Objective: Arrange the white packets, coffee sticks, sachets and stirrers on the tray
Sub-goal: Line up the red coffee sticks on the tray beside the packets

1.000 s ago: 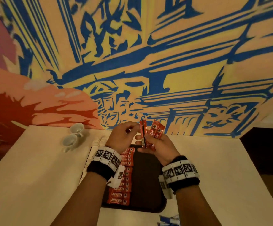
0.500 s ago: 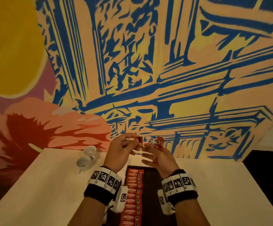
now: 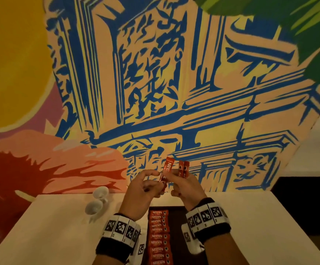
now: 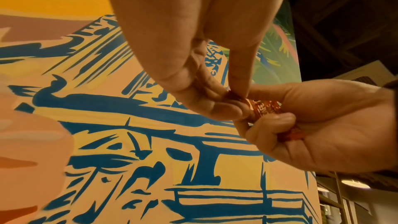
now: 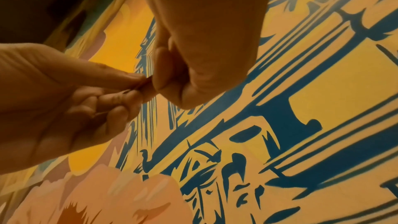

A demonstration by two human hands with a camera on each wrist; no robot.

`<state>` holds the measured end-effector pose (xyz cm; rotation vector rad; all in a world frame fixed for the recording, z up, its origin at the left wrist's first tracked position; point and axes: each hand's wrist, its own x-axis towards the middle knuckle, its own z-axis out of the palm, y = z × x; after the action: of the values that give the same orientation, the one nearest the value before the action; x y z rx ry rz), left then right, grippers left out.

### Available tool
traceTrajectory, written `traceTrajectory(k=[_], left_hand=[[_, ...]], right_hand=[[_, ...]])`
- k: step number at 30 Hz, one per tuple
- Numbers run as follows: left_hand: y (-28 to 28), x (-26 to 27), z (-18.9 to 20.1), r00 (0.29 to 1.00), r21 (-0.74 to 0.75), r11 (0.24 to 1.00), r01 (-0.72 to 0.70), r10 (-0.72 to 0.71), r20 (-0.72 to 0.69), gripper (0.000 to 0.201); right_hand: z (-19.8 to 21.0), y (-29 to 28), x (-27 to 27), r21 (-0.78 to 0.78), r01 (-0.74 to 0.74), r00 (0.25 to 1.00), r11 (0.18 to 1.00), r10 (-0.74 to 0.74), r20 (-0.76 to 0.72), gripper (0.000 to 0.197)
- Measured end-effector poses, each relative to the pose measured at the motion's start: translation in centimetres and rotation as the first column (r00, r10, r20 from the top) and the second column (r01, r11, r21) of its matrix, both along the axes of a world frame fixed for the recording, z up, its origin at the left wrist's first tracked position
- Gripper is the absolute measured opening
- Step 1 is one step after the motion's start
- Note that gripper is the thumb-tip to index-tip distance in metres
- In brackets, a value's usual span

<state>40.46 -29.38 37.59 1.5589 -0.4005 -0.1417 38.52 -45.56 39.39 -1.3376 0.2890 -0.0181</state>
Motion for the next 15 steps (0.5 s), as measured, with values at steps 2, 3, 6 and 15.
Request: traceTrajectory(k=[2,3,6,15], left_hand=[[0.8,0.2,-0.7,1.000,0.051,0.999,-0.002,0.002,-0.001,0.020],[1.3,0.3,-1.1,1.000,0.085,0.996,-0.016,0.015,0.013,0.018],[3.0,0.8,-1.8,0.995,0.091,0.992,-0.092,0.088,0.042,0.013],[3.4,2.0,-1.7,0.996,-0.098,0.992,-0.080,0.076,-0.047,0.010]], right_hand=[[-0.1,0.4,0.1,-0.047,0.021,1.000,0.999,-0.021,0.010,0.010],[-0.2,0.6,0.0,-0.076,0.029,0.999,0.997,-0.028,0.016,0.010],[-0.8,1.0,-0.1,-0.216,0.007,1.000,0.976,-0.005,0.011,0.014],[-2.2,0.7,-1.4,-0.222,-0.091,0.996,0.971,0.092,-0.004,0.018]])
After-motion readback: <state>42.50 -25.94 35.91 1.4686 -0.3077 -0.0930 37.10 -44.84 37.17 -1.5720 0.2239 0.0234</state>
